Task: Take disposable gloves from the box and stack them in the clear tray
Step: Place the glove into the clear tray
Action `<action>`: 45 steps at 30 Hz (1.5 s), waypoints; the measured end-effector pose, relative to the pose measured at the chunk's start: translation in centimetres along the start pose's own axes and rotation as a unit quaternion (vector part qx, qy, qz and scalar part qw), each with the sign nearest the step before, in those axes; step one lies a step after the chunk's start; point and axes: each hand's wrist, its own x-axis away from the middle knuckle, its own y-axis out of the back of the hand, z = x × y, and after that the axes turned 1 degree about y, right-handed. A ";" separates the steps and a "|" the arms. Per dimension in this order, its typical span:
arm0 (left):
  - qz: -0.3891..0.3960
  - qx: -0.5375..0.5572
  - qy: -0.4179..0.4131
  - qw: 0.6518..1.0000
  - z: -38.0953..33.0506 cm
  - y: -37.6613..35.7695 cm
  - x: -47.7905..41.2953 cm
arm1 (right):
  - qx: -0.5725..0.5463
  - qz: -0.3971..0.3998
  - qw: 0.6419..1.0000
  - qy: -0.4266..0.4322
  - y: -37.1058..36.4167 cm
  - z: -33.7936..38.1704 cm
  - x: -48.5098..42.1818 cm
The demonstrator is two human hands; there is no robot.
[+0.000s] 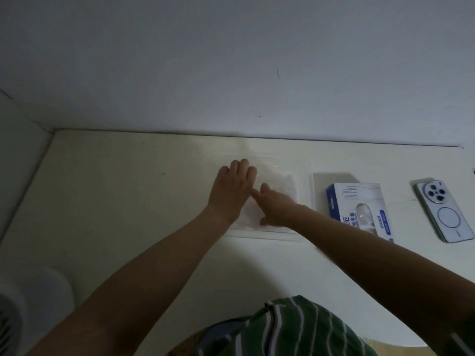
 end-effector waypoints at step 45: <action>0.185 0.402 -0.064 0.894 -18.5 7.3 -6.3 | -0.101 -0.141 0.971 -0.166 -2.1 -17.1 16.8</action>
